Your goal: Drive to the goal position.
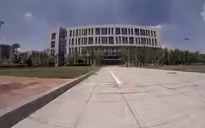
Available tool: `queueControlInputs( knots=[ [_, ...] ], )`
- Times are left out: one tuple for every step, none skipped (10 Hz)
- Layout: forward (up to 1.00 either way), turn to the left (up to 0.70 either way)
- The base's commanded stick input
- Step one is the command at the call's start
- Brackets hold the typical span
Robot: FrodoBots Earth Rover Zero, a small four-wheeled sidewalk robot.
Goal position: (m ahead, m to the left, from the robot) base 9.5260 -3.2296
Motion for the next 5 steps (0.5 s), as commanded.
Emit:
queueControlInputs(
  knots=[
    [0.50,0.00],
    [0.50,0.00],
    [0.50,0.00],
    [0.50,0.00],
    [0.50,0.00]
  ],
)
